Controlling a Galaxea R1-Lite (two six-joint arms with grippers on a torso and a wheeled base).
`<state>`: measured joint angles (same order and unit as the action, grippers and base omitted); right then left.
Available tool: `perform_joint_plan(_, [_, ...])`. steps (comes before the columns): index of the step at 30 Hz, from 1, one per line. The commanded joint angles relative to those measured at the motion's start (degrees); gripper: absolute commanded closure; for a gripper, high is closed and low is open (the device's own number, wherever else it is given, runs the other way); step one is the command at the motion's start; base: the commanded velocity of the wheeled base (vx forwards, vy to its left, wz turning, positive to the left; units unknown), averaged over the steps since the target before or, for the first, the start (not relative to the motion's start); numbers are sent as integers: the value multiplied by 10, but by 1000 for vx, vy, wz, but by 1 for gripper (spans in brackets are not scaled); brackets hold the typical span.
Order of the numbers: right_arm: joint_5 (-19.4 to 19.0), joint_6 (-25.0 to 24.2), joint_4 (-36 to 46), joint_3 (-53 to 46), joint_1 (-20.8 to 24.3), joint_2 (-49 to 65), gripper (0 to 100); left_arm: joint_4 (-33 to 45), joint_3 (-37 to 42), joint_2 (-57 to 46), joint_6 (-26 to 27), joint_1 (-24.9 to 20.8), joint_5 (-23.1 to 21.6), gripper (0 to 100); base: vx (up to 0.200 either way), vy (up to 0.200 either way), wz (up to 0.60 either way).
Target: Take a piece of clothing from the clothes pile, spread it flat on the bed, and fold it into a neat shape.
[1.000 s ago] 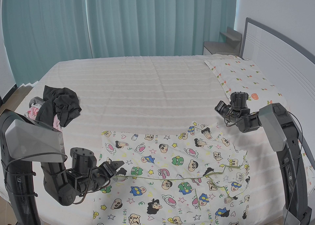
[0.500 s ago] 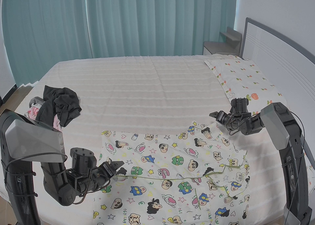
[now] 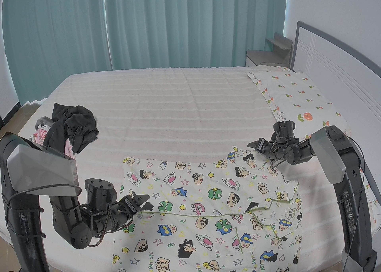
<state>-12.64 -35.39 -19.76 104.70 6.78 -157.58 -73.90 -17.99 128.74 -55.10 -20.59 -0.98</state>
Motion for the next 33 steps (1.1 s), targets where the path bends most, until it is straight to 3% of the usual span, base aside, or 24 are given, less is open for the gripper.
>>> perform_joint_plan(1, [1,0,-3,1,0,-1,100,0,0,3,0,0,0,0,0,0,0])
perform_joint_plan(9, [1,-3,-23,-4,-1,12,100,0,0,3,0,0,1,0,0,0,0])
perform_joint_plan(15, [16,-6,-183,-54,4,7,100,0,0,3,0,0,1,0,0,0,0])
perform_joint_plan(19, [17,-5,-217,-61,8,-5,100,0,1,3,0,0,1,0,0,0,0])
perform_joint_plan(30, [53,0,-194,-24,7,-27,100,0,0,3,0,-1,1,0,0,0,0])
perform_joint_plan(31, [55,0,-191,-22,7,-28,0,0,1,3,0,-1,1,0,0,0,0])
perform_joint_plan(33, [60,1,-187,-17,5,-33,0,0,1,2,0,-1,1,0,0,0,0])
